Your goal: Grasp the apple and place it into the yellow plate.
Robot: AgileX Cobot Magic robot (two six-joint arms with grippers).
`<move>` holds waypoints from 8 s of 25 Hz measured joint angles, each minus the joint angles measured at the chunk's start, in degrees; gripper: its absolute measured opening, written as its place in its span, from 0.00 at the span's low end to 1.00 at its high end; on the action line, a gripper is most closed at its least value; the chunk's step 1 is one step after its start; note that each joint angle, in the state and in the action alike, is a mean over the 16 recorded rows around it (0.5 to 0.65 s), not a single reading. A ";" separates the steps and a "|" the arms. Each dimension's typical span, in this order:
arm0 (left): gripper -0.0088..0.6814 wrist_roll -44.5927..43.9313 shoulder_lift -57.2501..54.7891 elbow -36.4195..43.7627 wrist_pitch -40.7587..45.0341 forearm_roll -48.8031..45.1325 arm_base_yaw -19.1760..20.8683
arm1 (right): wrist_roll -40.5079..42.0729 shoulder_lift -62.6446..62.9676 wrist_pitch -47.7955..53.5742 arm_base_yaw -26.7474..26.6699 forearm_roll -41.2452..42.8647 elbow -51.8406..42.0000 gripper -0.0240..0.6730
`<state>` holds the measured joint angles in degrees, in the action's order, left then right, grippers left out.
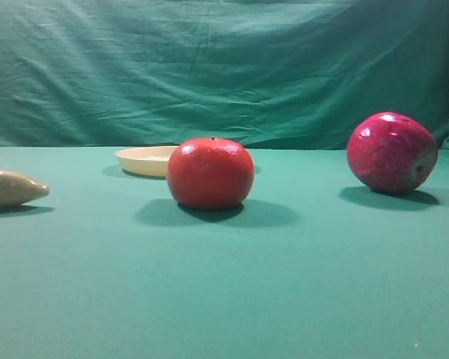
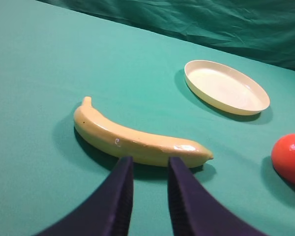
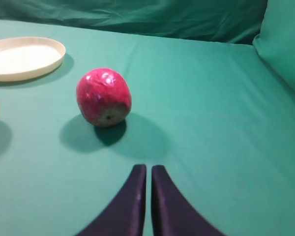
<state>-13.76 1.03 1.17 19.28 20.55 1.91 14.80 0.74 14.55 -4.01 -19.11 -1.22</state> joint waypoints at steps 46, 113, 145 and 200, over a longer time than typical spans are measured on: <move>0.24 0.00 0.00 0.00 0.00 0.00 0.00 | 14.98 -78.50 18.69 -7.25 -3.63 55.59 0.03; 0.24 0.00 0.00 0.00 0.00 0.00 0.00 | 13.27 -127.02 -0.61 -29.34 -4.62 101.58 0.87; 0.24 0.00 0.00 0.00 0.00 0.00 0.00 | 5.54 -81.78 30.98 -21.00 1.38 87.94 0.03; 0.24 0.00 0.00 0.00 0.00 0.00 0.00 | 1.09 -3.44 8.01 -3.43 4.29 9.38 0.03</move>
<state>-13.76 1.03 1.17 19.28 20.55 1.91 15.89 -2.70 22.55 -7.44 -14.81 8.16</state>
